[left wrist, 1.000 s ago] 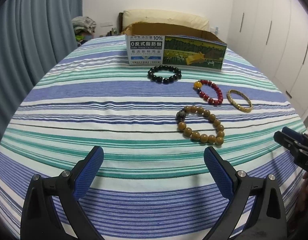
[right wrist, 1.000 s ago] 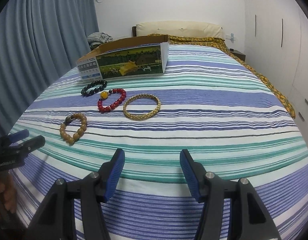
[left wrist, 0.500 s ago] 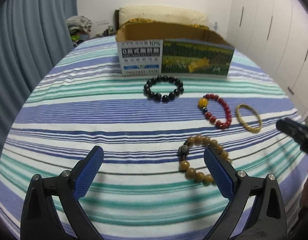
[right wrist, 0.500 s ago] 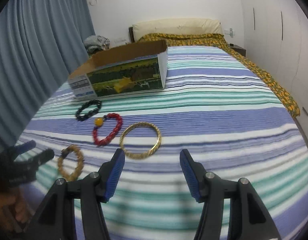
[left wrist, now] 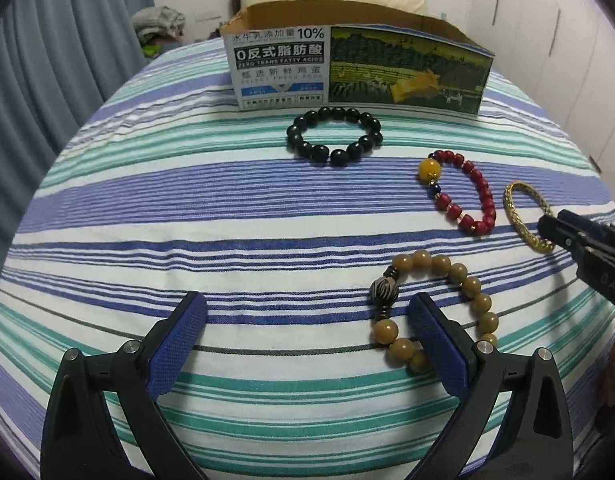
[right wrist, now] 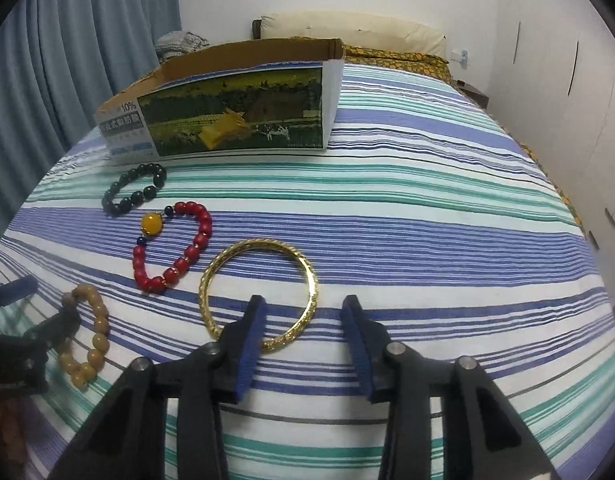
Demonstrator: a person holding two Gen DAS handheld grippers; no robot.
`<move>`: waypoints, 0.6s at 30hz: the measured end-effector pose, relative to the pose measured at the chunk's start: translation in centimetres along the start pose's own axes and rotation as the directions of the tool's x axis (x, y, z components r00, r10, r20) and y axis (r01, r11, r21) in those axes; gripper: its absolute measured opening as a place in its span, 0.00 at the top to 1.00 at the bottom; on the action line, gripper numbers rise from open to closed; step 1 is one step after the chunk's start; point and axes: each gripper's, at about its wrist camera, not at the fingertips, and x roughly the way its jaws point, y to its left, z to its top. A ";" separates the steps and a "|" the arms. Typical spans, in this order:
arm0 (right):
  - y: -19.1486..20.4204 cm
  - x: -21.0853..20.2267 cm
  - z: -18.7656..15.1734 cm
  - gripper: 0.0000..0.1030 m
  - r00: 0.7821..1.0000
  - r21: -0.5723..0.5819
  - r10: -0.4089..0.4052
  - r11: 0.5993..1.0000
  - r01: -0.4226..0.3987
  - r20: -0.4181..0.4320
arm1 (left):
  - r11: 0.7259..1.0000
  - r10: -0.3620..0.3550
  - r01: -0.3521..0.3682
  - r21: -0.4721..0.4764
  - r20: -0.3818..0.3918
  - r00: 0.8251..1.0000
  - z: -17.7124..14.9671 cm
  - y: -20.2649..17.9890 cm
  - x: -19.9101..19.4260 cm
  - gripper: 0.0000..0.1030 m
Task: Organize jewelry
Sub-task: 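Grasp the brown bead bracelet with the left tool while the right tool grips the gold bangle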
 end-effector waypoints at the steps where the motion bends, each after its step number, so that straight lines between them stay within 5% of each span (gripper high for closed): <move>1: 0.0 0.0 0.0 0.63 1.000 -0.002 -0.004 1.000 0.004 0.000 | 1.000 0.002 -0.002 0.001 0.000 1.000 0.0 -0.1 0.0 0.01; 18: 0.5 0.1 0.1 0.63 0.999 -0.029 -0.035 0.999 0.035 -0.003 | 1.000 0.004 -0.004 -0.001 -0.006 1.000 0.1 0.0 0.1 0.00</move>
